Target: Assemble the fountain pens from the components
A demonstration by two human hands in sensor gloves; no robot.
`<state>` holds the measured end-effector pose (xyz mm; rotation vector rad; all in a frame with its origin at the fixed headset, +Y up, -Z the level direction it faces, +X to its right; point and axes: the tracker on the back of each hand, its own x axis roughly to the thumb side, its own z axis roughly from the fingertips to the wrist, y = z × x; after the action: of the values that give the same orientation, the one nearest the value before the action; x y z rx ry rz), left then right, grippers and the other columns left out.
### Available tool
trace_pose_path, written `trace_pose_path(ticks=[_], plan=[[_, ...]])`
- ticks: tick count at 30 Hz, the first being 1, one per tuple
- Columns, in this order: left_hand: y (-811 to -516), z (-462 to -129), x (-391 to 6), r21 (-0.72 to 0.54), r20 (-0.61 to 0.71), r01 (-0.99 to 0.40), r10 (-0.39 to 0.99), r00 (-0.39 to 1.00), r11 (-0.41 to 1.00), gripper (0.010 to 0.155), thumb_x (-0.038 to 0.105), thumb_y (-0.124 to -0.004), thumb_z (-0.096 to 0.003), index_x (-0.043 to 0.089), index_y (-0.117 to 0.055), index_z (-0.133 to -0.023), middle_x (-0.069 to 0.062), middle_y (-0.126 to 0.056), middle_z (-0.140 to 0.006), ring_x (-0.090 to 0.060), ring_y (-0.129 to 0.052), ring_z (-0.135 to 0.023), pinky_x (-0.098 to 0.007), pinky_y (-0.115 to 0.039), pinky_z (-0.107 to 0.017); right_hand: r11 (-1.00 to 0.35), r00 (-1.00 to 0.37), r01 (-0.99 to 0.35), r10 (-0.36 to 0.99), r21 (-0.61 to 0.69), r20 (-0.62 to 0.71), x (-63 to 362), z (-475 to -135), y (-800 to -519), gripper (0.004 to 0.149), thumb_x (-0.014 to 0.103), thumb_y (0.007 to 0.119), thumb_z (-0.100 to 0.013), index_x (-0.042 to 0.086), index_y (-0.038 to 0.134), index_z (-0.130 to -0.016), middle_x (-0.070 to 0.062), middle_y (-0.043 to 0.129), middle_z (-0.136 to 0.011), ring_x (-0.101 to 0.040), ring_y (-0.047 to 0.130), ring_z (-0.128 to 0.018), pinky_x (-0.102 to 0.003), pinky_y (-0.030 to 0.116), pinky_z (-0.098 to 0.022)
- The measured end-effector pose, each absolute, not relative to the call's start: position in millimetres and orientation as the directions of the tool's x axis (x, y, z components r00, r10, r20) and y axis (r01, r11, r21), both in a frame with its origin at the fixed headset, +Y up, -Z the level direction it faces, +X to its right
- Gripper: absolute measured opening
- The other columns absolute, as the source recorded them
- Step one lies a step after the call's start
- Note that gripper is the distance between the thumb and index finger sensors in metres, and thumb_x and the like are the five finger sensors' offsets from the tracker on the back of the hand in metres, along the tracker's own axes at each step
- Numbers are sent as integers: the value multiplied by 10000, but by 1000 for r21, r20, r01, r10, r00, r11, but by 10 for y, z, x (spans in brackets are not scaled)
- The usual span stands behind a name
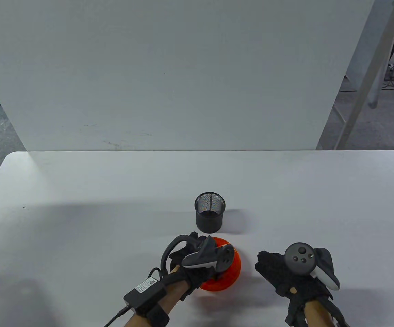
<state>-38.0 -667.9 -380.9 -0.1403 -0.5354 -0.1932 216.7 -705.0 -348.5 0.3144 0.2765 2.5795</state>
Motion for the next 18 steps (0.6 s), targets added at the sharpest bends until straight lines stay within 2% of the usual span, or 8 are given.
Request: trace_pose_path(ticks=[5, 6, 8, 10, 12, 16, 18], plan=[[-6520, -3739, -560, -55, 484, -64, 82, 871, 996, 517, 490, -746, -515, 277, -721, -986, 27, -671, -1045, -265, -693, -944, -590, -484, -794, -843, -840, -472, 519, 259, 158, 2168, -3478, -7058, 660, 561, 580, -580, 122, 637, -1069, -180, 742, -1056, -409, 775, -911, -683, 622, -654], [-6501, -3704, -637, -16, 489, -164, 151, 859, 986, 518, 483, -745, -516, 270, -717, -987, 25, -666, -1053, -271, -689, -950, -583, -503, -786, -842, -841, -472, 518, 260, 154, 2170, -3477, -7058, 659, 561, 580, -580, 124, 636, -1069, -180, 743, -1056, -408, 776, -911, -682, 623, -654], [-6469, -3646, -767, 27, 483, -287, 239, 843, 958, 519, 462, -742, -516, 268, -707, -996, 21, -671, -1069, -271, -701, -967, -568, -540, -770, -840, -841, -475, 521, 262, 147, 2177, -3481, -7060, 659, 560, 581, -581, 121, 638, -1069, -181, 743, -1056, -411, 775, -911, -682, 621, -656], [-6456, -3581, -935, 37, 463, -419, 356, 812, 907, 515, 437, -685, -546, 281, -628, -1033, 3, -666, -1106, -275, -718, -992, -553, -562, -760, -835, -839, -481, 527, 268, 136, 2185, -3491, -7068, 656, 559, 580, -581, 120, 645, -1064, -181, 745, -1053, -410, 775, -910, -683, 621, -655], [-6448, -3560, -1066, 39, 464, -535, 459, 758, 844, 515, 409, -653, -565, 270, -578, -1055, -30, -743, -1069, -285, -804, -936, -543, -604, -734, -834, -840, -481, 527, 272, 130, 2190, -3497, -7079, 657, 559, 581, -581, 120, 641, -1066, -183, 744, -1055, -410, 774, -911, -683, 620, -656], [-6386, -3515, -1223, 82, 478, -599, 496, 725, 797, 505, 393, -640, -572, 271, -588, -1060, -21, -835, -933, -249, -903, -774, -516, -690, -662, -831, -841, -481, 527, 281, 119, 2196, -3508, -7099, 660, 560, 579, -580, 122, 633, -1071, -182, 736, -1060, -411, 766, -918, -684, 615, -659], [-6369, -3431, -1295, 209, 494, -627, 472, 730, 750, 506, 373, -669, -567, 281, -630, -1064, -8, -846, -921, -232, -914, -753, -500, -728, -640, -823, -838, -490, 535, 286, 104, 2212, -3518, -7117, 661, 561, 580, -580, 122, 630, -1072, -184, 732, -1062, -412, 763, -920, -685, 612, -660]])
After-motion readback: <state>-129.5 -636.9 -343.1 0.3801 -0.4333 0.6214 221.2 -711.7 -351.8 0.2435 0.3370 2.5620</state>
